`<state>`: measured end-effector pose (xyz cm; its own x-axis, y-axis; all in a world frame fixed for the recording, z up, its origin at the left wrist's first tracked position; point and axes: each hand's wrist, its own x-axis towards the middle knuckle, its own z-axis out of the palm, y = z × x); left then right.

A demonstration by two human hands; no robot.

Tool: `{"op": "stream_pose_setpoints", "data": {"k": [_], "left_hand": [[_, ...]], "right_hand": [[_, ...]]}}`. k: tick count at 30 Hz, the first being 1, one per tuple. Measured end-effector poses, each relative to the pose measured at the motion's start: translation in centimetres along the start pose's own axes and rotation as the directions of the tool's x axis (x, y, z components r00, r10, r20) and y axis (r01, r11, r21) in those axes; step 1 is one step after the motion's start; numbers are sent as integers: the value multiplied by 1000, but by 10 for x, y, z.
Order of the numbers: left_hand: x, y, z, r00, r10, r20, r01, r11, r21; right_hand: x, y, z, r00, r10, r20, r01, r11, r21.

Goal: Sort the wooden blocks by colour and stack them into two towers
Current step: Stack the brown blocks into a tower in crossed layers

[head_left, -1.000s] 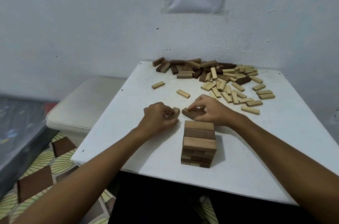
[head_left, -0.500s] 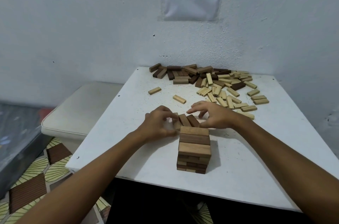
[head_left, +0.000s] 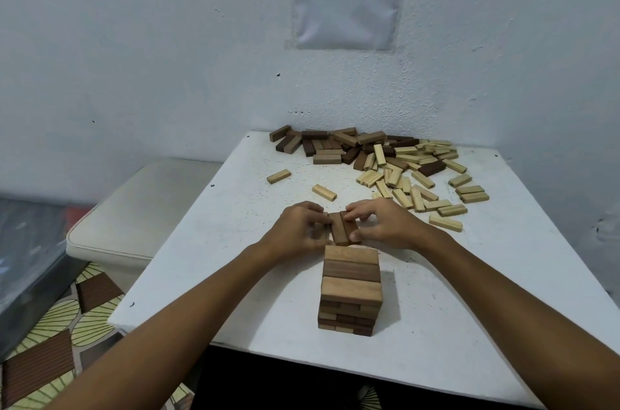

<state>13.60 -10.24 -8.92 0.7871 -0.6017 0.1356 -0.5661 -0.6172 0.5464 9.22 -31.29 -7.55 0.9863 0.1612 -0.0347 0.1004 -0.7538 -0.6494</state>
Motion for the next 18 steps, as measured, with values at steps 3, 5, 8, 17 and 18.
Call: {"op": "stream_pose_setpoints", "data": {"k": [3,5,8,17,18], "left_hand": [[1,0,-1,999,16,38,-16,1000,9],[2,0,-1,999,20,29,-21,1000,16],[5,1,0,1000,19,6,-19,999,36],[13,-2,1,999,5,-48,-5,1000,0],[14,-3,1,999,3,-52,-3,1000,-3]], "right_hand": [[1,3,2,1000,-2,-26,2,1000,14],[1,4,2,1000,-5,-28,5,1000,13],[1,3,0,1000,0,-8,0,1000,-1],[5,4,2,997,17,-71,-17,1000,-3],[5,5,3,996,17,-82,-17,1000,1]]}}
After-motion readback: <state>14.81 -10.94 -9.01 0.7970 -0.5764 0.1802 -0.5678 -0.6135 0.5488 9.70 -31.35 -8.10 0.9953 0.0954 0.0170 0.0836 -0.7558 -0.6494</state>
